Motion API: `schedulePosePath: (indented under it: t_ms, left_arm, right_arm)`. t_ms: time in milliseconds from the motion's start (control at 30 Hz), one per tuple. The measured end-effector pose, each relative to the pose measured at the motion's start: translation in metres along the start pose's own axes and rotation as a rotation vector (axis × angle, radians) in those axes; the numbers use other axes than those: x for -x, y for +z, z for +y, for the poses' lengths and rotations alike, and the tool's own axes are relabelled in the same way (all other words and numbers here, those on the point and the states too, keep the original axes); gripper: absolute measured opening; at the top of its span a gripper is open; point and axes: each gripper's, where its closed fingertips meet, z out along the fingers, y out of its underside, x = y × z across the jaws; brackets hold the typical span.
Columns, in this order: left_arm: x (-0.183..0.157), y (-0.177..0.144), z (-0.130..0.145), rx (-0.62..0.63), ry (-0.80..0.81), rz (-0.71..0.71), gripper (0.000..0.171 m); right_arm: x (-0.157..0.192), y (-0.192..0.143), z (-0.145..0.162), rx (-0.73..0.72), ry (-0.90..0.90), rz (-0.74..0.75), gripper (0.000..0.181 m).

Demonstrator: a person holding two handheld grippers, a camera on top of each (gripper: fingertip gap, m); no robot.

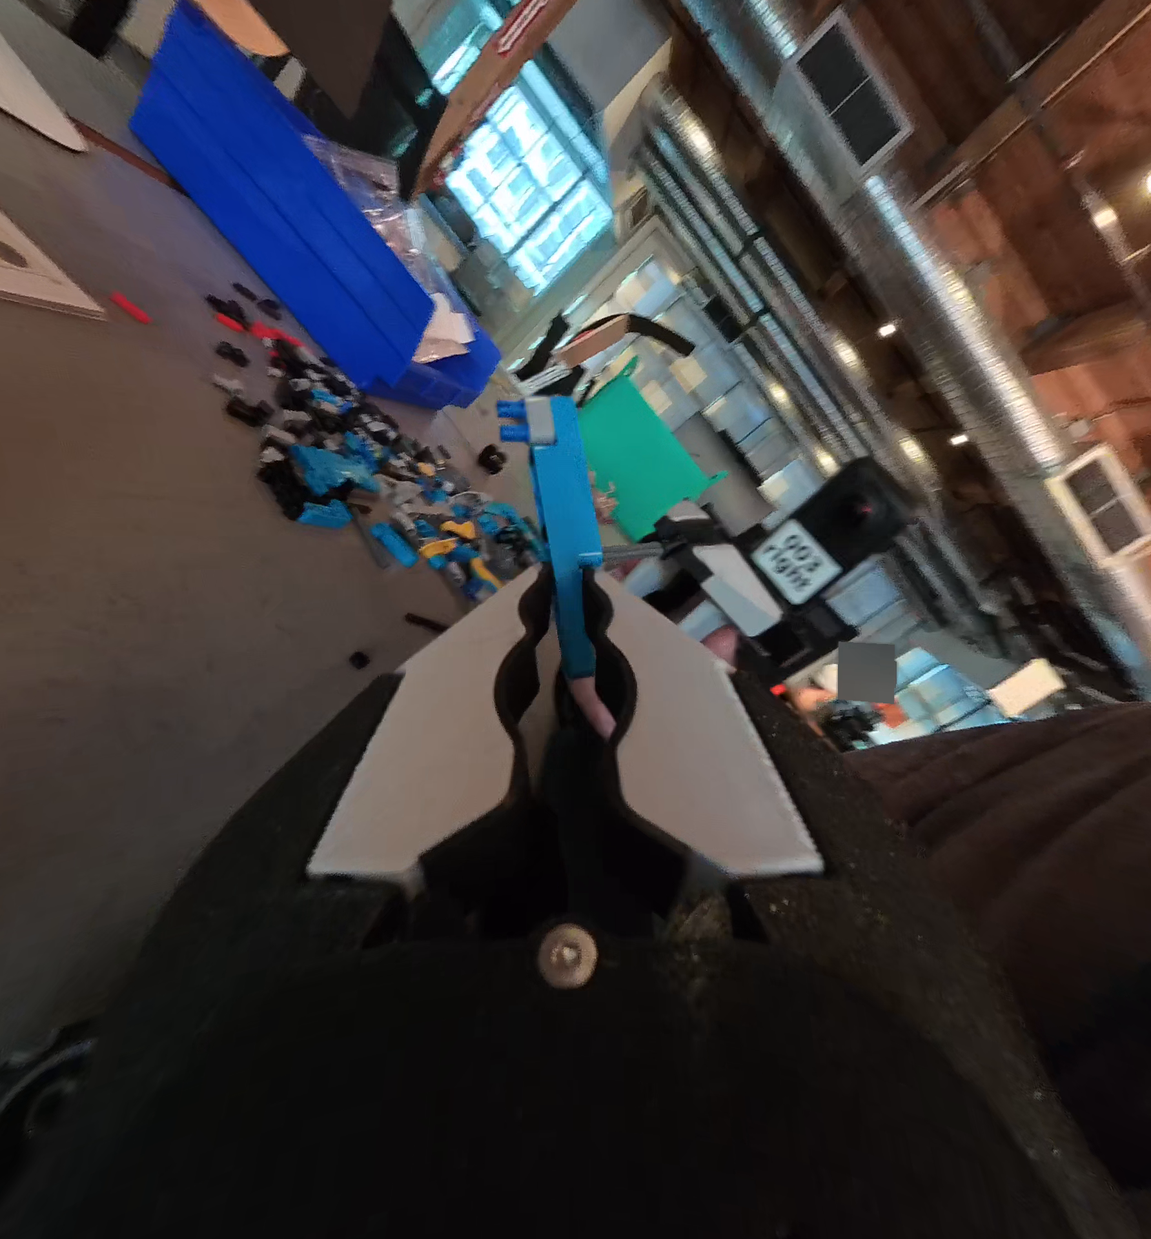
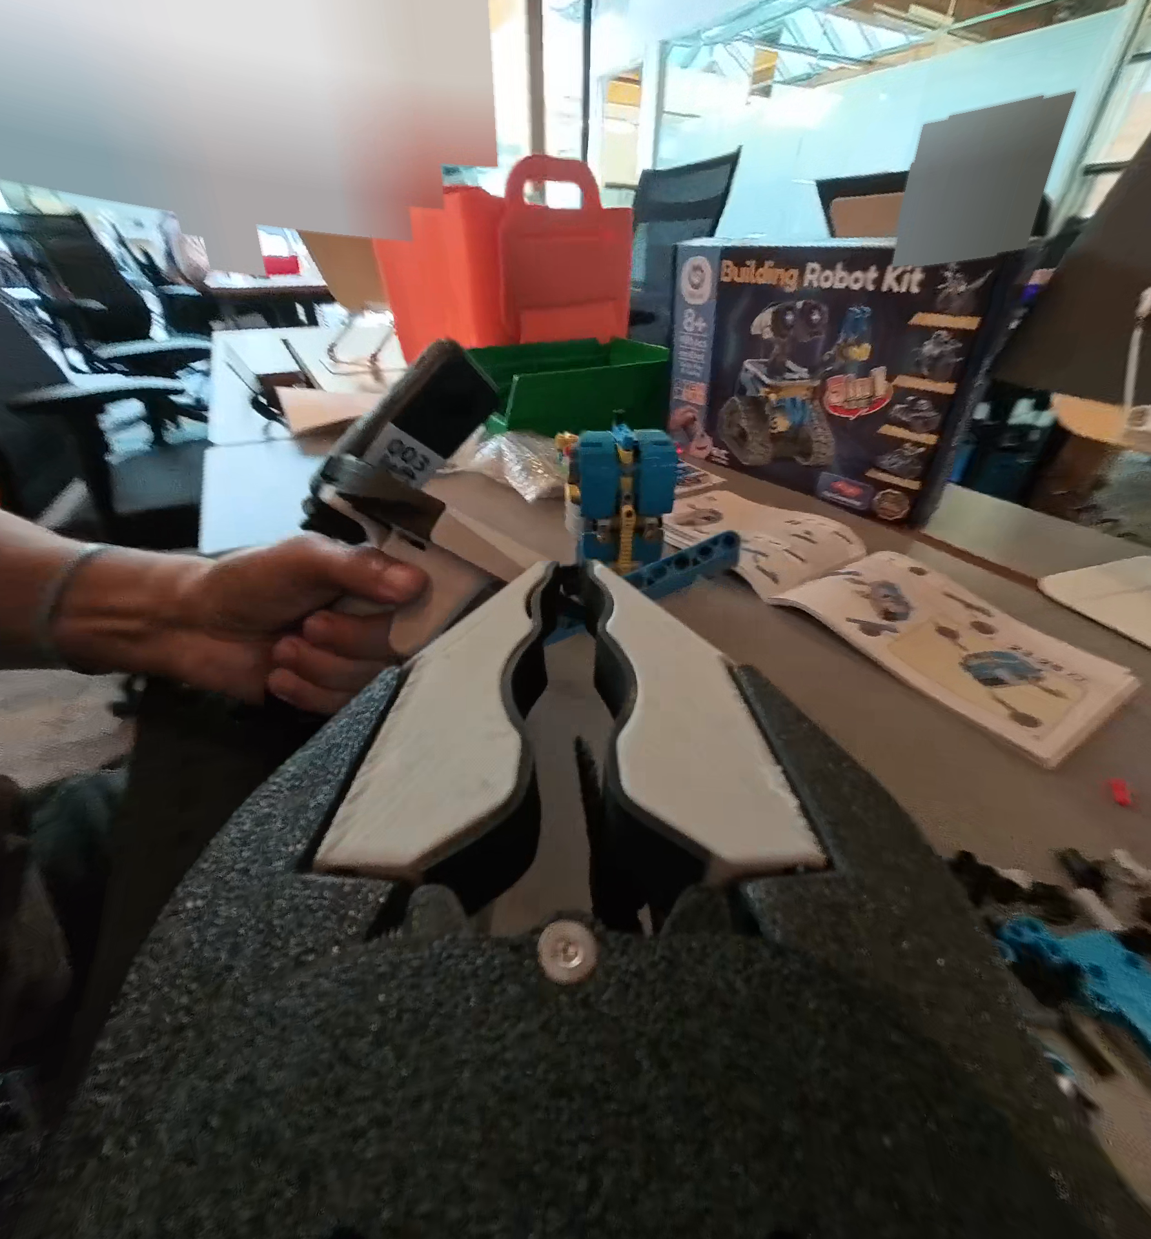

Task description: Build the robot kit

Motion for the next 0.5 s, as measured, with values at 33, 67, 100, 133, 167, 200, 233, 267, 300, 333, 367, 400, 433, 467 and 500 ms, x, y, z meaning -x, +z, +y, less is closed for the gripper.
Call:
schedulePosePath:
  t_ms: [33,67,100,133,167,200,233,267,300,333,367,400,433,467,500]
  left_arm:
    - [-0.005,0.0,-0.001,-0.01,-0.026,0.04,0.009]
    - [-0.009,0.001,-0.002,-0.015,-0.052,0.078,0.01]
    - [-0.012,0.001,-0.002,-0.018,-0.072,0.11,0.01]
    - [-0.016,0.001,-0.004,-0.026,-0.086,0.141,0.011]
    - [-0.02,0.0,-0.006,-0.038,-0.103,0.176,0.012]
    - [-0.023,-0.001,-0.008,-0.049,-0.126,0.209,0.012]
    - [-0.025,-0.001,-0.009,-0.058,-0.153,0.238,0.012]
    - [-0.027,-0.002,-0.011,-0.068,-0.183,0.269,0.013]
    - [-0.029,-0.003,-0.012,-0.076,-0.214,0.299,0.012]
    - [-0.031,-0.002,-0.012,-0.075,-0.242,0.321,0.012]
    - [-0.033,-0.001,-0.012,-0.071,-0.268,0.341,0.013]
    - [-0.035,-0.001,-0.012,-0.07,-0.296,0.367,0.013]
    - [-0.037,-0.001,-0.012,-0.072,-0.328,0.392,0.013]
    - [-0.039,-0.002,-0.012,-0.073,-0.359,0.416,0.013]
    - [-0.041,-0.002,-0.013,-0.078,-0.389,0.443,0.012]
  right_arm:
    - [0.0,-0.003,-0.004,-0.023,0.022,-0.015,0.006]
    - [-0.002,-0.005,-0.007,-0.047,0.037,-0.023,0.006]
    - [-0.002,-0.007,-0.01,-0.069,0.053,-0.037,0.006]
    - [-0.003,-0.009,-0.013,-0.086,0.073,-0.046,0.006]
    - [-0.004,-0.011,-0.016,-0.104,0.084,-0.051,0.006]
    - [-0.004,-0.013,-0.018,-0.119,0.091,-0.064,0.006]
    - [-0.004,-0.014,-0.02,-0.128,0.102,-0.075,0.006]
    - [-0.004,-0.016,-0.021,-0.135,0.114,-0.083,0.006]
    - [-0.002,-0.017,-0.023,-0.145,0.121,-0.1,0.006]
    - [-0.001,-0.018,-0.024,-0.154,0.126,-0.114,0.006]
    - [0.001,-0.019,-0.026,-0.166,0.125,-0.123,0.006]
    - [0.003,-0.02,-0.028,-0.178,0.123,-0.142,0.006]
    - [0.004,-0.022,-0.031,-0.189,0.121,-0.149,0.006]
    - [0.004,-0.023,-0.032,-0.197,0.11,-0.146,0.006]
    - [0.005,-0.024,-0.033,-0.203,0.096,-0.156,0.005]
